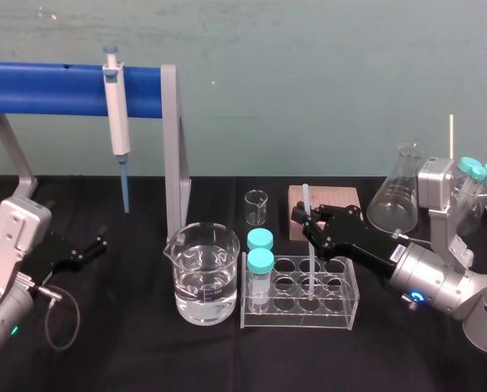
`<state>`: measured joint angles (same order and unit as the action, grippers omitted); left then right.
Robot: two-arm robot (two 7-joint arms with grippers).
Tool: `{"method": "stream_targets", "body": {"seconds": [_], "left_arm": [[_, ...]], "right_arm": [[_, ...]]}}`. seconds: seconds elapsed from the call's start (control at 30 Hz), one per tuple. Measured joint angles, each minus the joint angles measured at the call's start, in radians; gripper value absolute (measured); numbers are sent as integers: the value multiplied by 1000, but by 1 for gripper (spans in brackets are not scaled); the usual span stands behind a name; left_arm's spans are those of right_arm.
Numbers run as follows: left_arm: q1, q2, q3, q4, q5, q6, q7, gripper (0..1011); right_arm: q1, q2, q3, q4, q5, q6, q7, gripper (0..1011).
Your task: Pick up the stirring rod with one hand, then place it down.
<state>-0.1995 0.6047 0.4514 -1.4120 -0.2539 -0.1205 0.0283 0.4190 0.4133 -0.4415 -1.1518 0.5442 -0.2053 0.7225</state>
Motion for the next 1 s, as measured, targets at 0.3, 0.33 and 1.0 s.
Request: {"method": "stream_targets", "body": {"seconds": [0.3, 0.33, 1.0], "left_arm": [[0, 0, 0, 0, 0, 0, 0, 1000], [0, 0, 0, 0, 0, 0, 0, 1000], [0, 0, 0, 0, 0, 0, 0, 1000]], "right_arm": [[0, 1, 0, 0, 1, 0, 0, 149], [0, 1, 0, 0, 1, 0, 0, 188], [1, 1, 0, 0, 2, 2, 3, 783]]}}
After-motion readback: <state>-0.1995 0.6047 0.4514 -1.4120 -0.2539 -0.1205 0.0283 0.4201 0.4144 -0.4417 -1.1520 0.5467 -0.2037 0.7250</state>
